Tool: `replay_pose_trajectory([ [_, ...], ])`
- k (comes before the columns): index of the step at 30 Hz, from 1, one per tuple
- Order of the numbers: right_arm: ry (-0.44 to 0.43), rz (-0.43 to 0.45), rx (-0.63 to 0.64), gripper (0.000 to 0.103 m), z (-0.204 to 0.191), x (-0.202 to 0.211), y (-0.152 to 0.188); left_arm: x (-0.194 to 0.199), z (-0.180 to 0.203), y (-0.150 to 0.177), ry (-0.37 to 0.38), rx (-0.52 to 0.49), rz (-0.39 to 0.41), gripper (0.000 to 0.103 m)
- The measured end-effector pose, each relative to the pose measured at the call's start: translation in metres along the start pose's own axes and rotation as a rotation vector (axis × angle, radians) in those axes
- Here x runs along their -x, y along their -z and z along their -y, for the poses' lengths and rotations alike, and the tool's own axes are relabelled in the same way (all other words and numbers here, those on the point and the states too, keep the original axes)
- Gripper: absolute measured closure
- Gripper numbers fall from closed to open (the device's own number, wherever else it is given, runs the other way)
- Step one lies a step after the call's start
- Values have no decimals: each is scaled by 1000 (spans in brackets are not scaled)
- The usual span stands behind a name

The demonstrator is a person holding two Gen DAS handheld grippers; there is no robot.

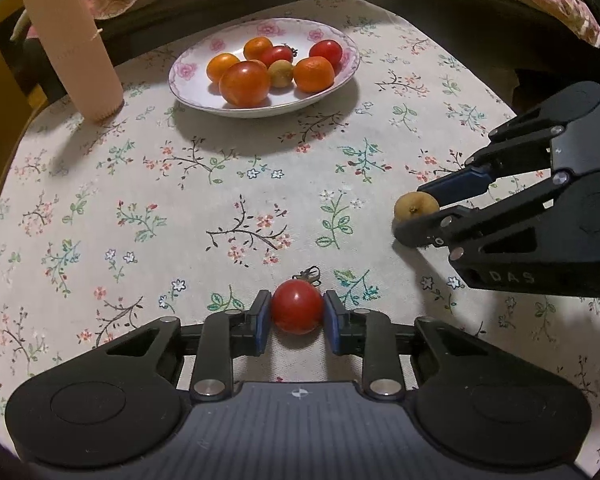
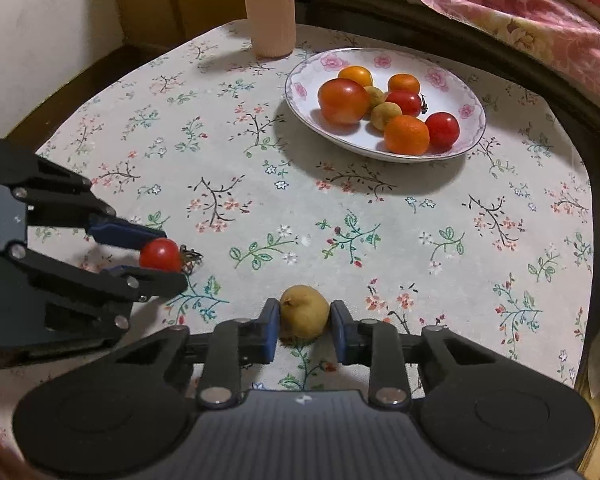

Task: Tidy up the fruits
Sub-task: 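Lift the cherry tomato and brown fruit above the table with both tools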

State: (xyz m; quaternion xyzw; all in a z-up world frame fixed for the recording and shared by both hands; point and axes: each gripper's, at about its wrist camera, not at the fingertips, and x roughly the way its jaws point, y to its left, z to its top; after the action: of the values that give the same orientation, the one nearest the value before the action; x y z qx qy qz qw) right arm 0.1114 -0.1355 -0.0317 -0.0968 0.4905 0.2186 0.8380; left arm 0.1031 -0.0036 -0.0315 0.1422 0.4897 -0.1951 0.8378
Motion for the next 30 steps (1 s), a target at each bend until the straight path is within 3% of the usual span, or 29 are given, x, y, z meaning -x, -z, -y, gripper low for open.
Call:
replay_pose_trajectory([
  [30,-48,62,-75,69,2,17,-9,2,-10,-27,14,83,38,68],
])
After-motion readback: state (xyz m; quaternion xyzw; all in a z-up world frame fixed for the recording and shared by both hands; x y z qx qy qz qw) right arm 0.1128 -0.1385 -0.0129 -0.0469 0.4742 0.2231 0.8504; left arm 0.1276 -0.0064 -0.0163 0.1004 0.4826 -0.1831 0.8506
